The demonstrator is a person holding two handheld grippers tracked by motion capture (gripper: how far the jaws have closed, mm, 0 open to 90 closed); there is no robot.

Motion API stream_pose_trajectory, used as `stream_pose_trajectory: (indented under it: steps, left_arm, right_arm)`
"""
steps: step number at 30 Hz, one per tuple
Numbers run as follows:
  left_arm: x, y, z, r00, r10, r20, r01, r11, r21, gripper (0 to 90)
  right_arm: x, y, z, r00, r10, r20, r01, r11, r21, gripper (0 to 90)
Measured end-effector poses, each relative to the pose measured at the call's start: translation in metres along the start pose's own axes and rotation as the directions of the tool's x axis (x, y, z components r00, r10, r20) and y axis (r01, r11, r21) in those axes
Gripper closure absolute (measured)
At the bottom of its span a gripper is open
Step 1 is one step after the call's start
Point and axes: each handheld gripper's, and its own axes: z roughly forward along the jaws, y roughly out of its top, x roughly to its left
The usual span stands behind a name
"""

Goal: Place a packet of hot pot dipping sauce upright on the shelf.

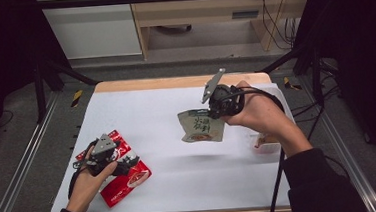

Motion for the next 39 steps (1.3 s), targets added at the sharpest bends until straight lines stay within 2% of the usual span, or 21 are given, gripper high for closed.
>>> stream_pose_trajectory:
  steps: [3, 8, 14, 16, 18, 19, 21, 26, 30, 39]
  left_arm:
    - [0.002, -0.002, 0.001, 0.9995, -0.013, -0.028, 0.013, 0.9999, -0.008, 5.6]
    - [0.000, -0.001, 0.003, 0.9983, 0.016, -0.056, -0.017, 0.9998, -0.014, 5.6]
    - [0.003, -0.002, 0.001, 0.9966, -0.003, -0.082, 0.001, 0.9996, -0.029, 5.7]
    - [0.005, -0.002, -0.001, 0.9948, -0.011, -0.101, 0.007, 0.9992, -0.039, 6.1]
    - [0.009, -0.001, -0.001, 0.9912, -0.048, -0.123, 0.042, 0.9977, -0.054, 6.4]
    - [0.010, 0.000, -0.001, 0.9894, -0.059, -0.133, 0.051, 0.9966, -0.065, 7.4]
    - [0.013, 0.000, -0.002, 0.9869, -0.070, -0.145, 0.060, 0.9955, -0.074, 7.7]
    - [0.015, -0.004, -0.001, 0.9879, -0.064, -0.141, 0.057, 0.9967, -0.058, 7.6]
    - [0.014, -0.003, -0.002, 0.9877, -0.068, -0.141, 0.059, 0.9958, -0.070, 7.6]
    - [0.013, -0.003, 0.000, 0.9895, -0.056, -0.133, 0.050, 0.9973, -0.053, 7.6]
  right_arm:
    - [-0.007, -0.004, -0.011, 0.9998, 0.001, 0.019, -0.001, 1.000, -0.015, 90.0]
    - [-0.020, -0.010, -0.026, 0.9984, 0.037, 0.043, -0.036, 0.999, -0.037, 90.0]
    - [-0.032, -0.018, -0.035, 0.9955, 0.071, 0.063, -0.069, 0.997, -0.027, 90.0]
    - [-0.036, -0.021, -0.037, 0.9947, 0.080, 0.065, -0.078, 0.996, -0.030, 90.0]
    - [-0.040, -0.023, -0.038, 0.9931, 0.095, 0.070, -0.093, 0.995, -0.032, 90.0]
    - [-0.045, -0.027, -0.038, 0.9916, 0.106, 0.075, -0.103, 0.994, -0.031, 90.0]
    - [-0.047, -0.028, -0.038, 0.9911, 0.110, 0.074, -0.108, 0.994, -0.033, 90.0]
    - [-0.056, -0.037, -0.045, 0.9884, 0.122, 0.090, -0.118, 0.992, -0.052, 90.0]
    - [-0.058, -0.043, -0.053, 0.9866, 0.125, 0.105, -0.118, 0.991, -0.070, 90.0]
    - [-0.065, -0.053, -0.071, 0.9819, 0.141, 0.126, -0.132, 0.988, -0.080, 90.0]
